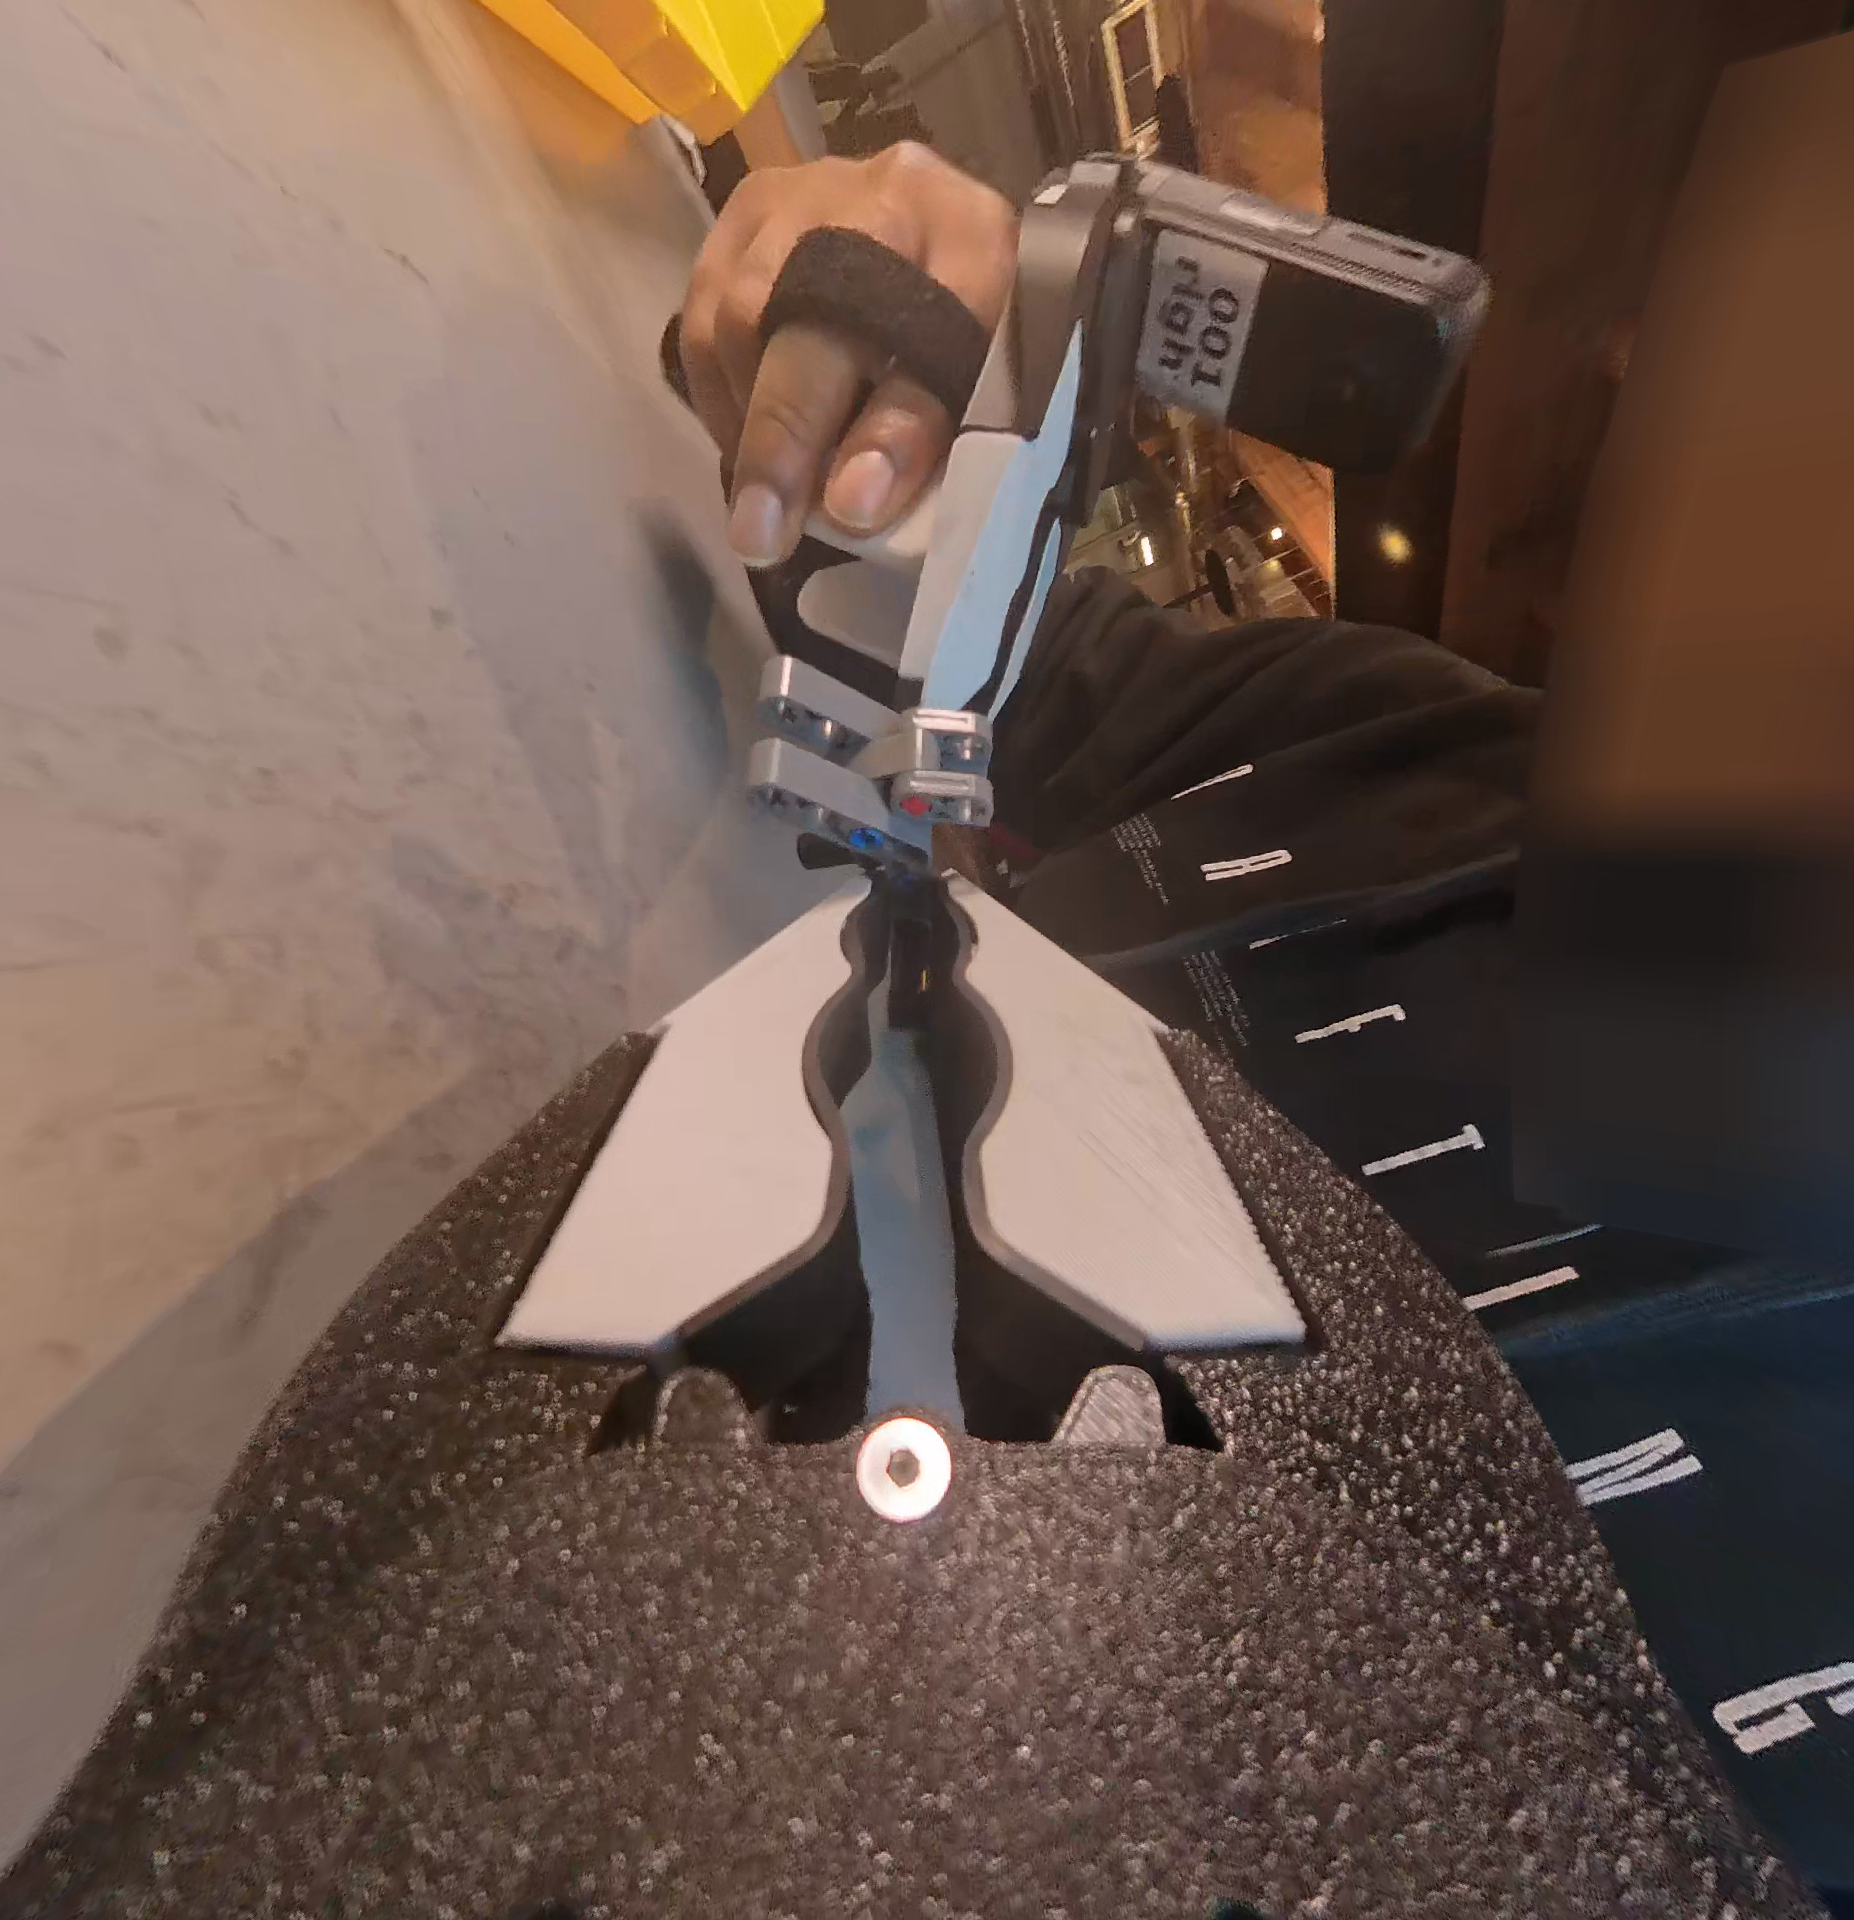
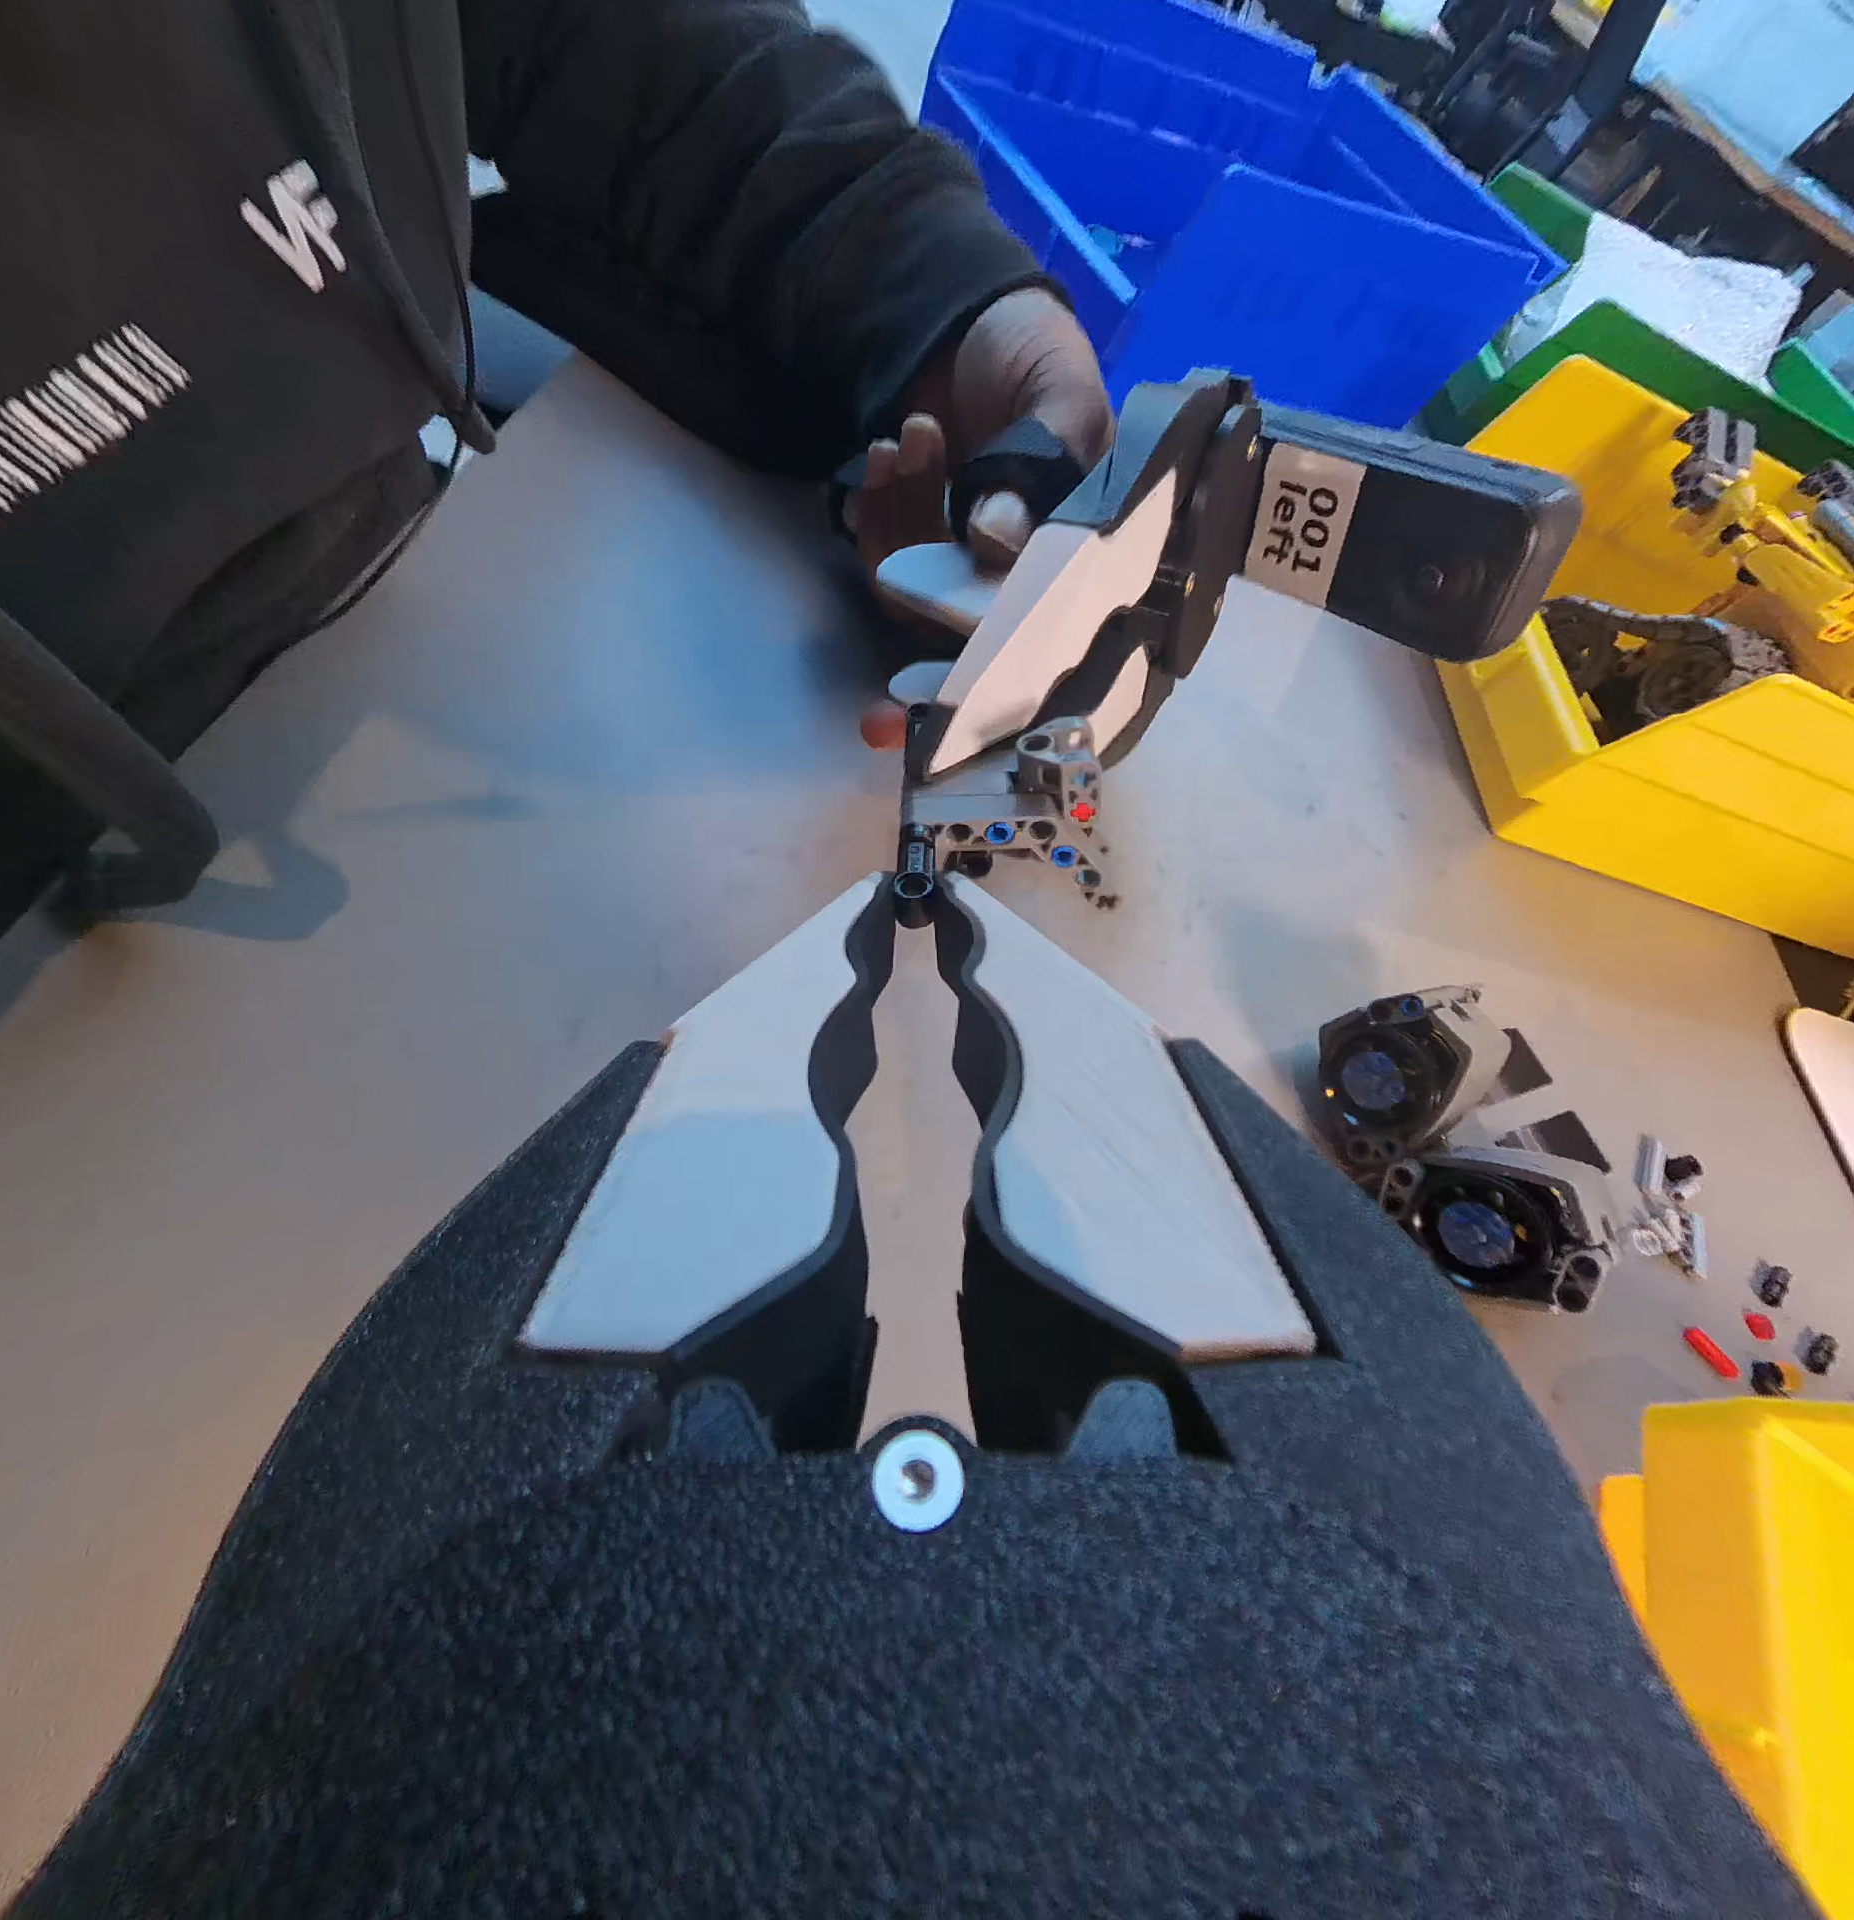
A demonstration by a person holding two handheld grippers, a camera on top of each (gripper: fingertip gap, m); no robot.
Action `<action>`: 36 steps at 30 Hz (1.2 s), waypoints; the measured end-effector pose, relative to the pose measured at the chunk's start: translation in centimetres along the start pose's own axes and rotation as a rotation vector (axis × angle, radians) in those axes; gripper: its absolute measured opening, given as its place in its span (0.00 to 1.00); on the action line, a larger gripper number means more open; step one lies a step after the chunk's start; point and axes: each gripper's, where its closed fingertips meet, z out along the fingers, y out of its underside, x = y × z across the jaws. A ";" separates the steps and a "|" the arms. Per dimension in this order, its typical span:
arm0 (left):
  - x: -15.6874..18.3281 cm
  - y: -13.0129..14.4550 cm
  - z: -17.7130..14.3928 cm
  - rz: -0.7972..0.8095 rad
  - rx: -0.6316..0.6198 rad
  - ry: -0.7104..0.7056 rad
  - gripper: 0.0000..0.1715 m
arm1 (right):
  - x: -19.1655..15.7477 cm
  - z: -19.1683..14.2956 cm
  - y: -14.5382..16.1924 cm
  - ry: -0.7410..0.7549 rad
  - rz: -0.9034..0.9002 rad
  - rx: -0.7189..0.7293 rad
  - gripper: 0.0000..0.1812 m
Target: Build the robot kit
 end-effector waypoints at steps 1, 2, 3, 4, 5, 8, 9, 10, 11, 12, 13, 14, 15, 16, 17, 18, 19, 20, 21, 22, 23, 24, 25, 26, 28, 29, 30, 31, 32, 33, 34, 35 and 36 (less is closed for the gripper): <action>0.3 -0.1 0.0 0.008 0.007 0.013 0.03 | 0.1 0.0 -0.3 0.005 0.008 0.020 0.04; 0.4 -0.4 -0.1 0.019 0.020 0.009 0.03 | 0.4 -0.1 -0.3 0.027 -0.002 0.012 0.04; 0.4 -0.7 -0.2 0.024 0.039 0.009 0.03 | 0.7 -0.1 -0.4 0.050 -0.013 0.011 0.04; 0.7 -0.9 -0.4 0.025 0.055 0.029 0.03 | 0.8 -0.2 -0.8 0.057 0.003 0.038 0.04; 1.1 -1.1 -0.4 0.023 0.066 0.050 0.03 | 1.0 -0.3 -1.1 0.059 0.020 0.062 0.03; 0.8 -1.1 -0.4 0.041 0.067 0.029 0.03 | 0.9 0.0 -0.9 0.057 0.020 0.047 0.03; 0.9 -1.2 -0.4 0.038 0.078 0.039 0.03 | 1.1 -0.1 -1.1 0.068 0.031 0.066 0.03; 1.0 -1.3 -0.4 0.042 0.085 0.041 0.03 | 1.2 -0.1 -1.2 0.071 0.033 0.069 0.03; 1.0 -1.3 -0.4 0.053 0.082 0.029 0.03 | 1.1 0.0 -1.2 0.069 0.031 0.061 0.03; 0.9 -1.3 -0.4 0.063 0.080 0.016 0.03 | 1.1 0.0 -1.1 0.065 0.037 0.059 0.03; 0.9 -1.4 -0.4 0.063 0.083 0.014 0.03 | 1.2 0.0 -1.2 0.068 0.047 0.070 0.03; 0.8 -1.4 -0.4 0.058 0.087 0.017 0.03 | 1.2 0.0 -1.1 0.066 0.056 0.074 0.03; 0.8 -1.4 -0.4 0.053 0.085 0.017 0.03 | 1.2 0.1 -1.1 0.064 0.056 0.070 0.03; 0.7 -1.3 -0.4 0.050 0.084 0.015 0.03 | 1.1 0.2 -1.0 0.063 0.056 0.066 0.03; 0.6 -1.4 -0.4 0.048 0.086 0.012 0.03 | 1.2 0.2 -1.0 0.063 0.065 0.069 0.03; 0.6 -1.4 -0.4 0.046 0.088 0.010 0.03 | 1.3 0.1 -0.9 0.063 0.077 0.075 0.03; 0.6 -1.5 -0.4 0.049 0.088 0.006 0.04 | 1.4 0.1 -0.8 0.061 0.086 0.078 0.03; 0.7 -1.5 -0.4 0.053 0.087 0.005 0.04 | 1.4 0.1 -0.9 0.059 0.099 0.087 0.04; 0.8 -1.6 -0.4 0.052 0.091 0.009 0.04 | 1.5 0.0 -1.0 0.059 0.115 0.104 0.04; 0.9 -1.6 -0.5 0.049 0.095 0.014 0.04 | 1.6 0.0 -1.1 0.055 0.134 0.117 0.04; 1.0 -1.6 -0.5 0.045 0.096 0.017 0.04 | 1.6 0.0 -1.1 0.049 0.151 0.127 0.04; 1.0 -1.6 -0.5 0.040 0.098 0.020 0.04 | 1.6 0.0 -1.1 0.047 0.167 0.141 0.04; 0.9 -1.6 -0.5 0.040 0.101 0.019 0.04 | 1.6 0.0 -1.0 0.047 0.181 0.146 0.04; 0.8 -1.6 -0.5 0.046 0.103 0.010 0.04 | 1.6 0.1 -0.9 0.050 0.182 0.143 0.04; 0.7 -1.6 -0.6 0.067 0.100 -0.008 0.04 | 1.6 0.2 -0.7 0.056 0.172 0.132 0.04; 0.7 -1.6 -0.7 0.082 0.099 -0.016 0.04 | 1.7 0.3 -0.7 0.060 0.171 0.131 0.05; 0.6 -1.6 -0.7 0.097 0.097 -0.028 0.04 | 1.7 0.3 -0.6 0.061 0.170 0.125 0.05; 0.6 -1.5 -0.7 0.111 0.094 -0.039 0.04 | 1.6 0.3 -0.6 0.061 0.166 0.121 0.05; 0.6 -1.5 -0.7 0.131 0.091 -0.051 0.04 | 1.6 0.3 -0.6 0.065 0.162 0.120 0.05; 0.5 -1.5 -0.7 0.159 0.087 -0.069 0.04 | 1.6 0.4 -0.5 0.069 0.157 0.115 0.05; 0.4 -1.4 -0.7 0.193 0.080 -0.093 0.04 | 1.6 0.4 -0.4 0.071 0.152 0.107 0.05; 0.4 -1.4 -0.7 0.228 0.074 -0.114 0.04 | 1.5 0.4 -0.4 0.074 0.147 0.101 0.06; 0.4 -1.4 -0.7 0.266 0.069 -0.137 0.04 | 1.6 0.4 -0.3 0.076 0.146 0.097 0.06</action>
